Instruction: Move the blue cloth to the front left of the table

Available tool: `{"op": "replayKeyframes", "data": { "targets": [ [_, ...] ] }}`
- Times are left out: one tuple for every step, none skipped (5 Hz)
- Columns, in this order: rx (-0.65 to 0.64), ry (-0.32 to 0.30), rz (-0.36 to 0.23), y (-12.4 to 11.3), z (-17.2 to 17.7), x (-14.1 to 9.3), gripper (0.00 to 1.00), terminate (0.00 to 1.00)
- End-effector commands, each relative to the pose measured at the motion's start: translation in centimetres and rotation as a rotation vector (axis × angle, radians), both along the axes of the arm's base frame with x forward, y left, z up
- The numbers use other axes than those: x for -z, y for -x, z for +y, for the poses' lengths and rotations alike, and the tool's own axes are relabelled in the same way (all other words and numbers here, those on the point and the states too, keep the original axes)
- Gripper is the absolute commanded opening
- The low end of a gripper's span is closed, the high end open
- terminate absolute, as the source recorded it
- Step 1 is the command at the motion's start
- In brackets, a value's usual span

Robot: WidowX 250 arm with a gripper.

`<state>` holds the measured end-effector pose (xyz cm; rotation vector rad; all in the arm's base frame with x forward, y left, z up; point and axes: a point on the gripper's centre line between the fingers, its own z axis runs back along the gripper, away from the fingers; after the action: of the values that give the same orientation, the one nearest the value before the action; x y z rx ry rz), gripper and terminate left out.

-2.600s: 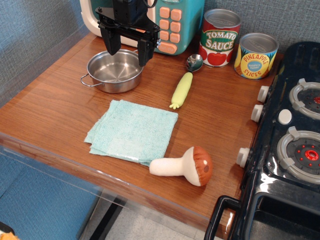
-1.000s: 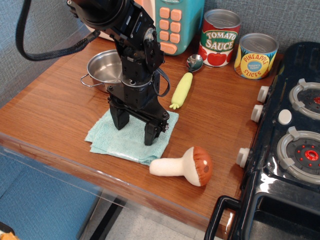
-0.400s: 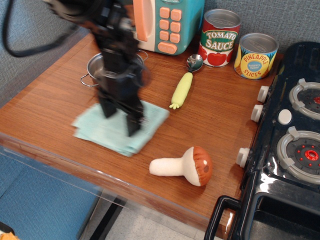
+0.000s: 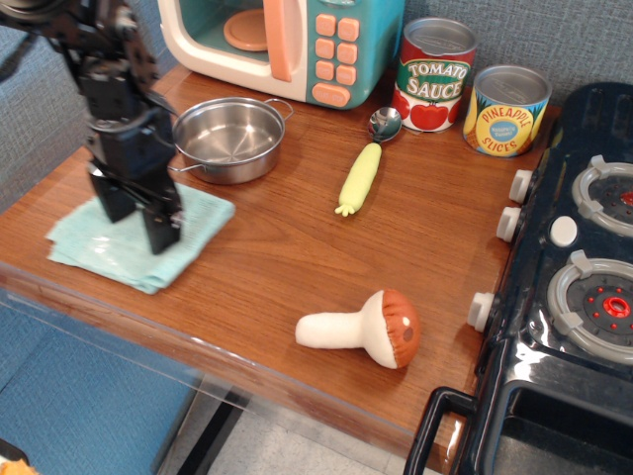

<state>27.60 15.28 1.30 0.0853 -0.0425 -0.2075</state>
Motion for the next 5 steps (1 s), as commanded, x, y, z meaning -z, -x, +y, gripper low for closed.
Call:
{"op": "replayKeyframes", "data": {
  "targets": [
    [-0.01,-0.055,-0.034,-0.6,5.2,-2.1,1.0,0.0],
    [0.015,-0.052,-0.036,-0.7,4.4,-2.0,1.0,0.0],
    [0.009,-0.055,-0.088,-0.3,3.4,-5.2,1.0,0.0],
    [-0.031,-0.02,-0.186,0.6,3.4,-9.1,1.0,0.0],
    [-0.034,0.019,-0.182,0.9,3.5,-9.4,1.0,0.0]
  ]
}}
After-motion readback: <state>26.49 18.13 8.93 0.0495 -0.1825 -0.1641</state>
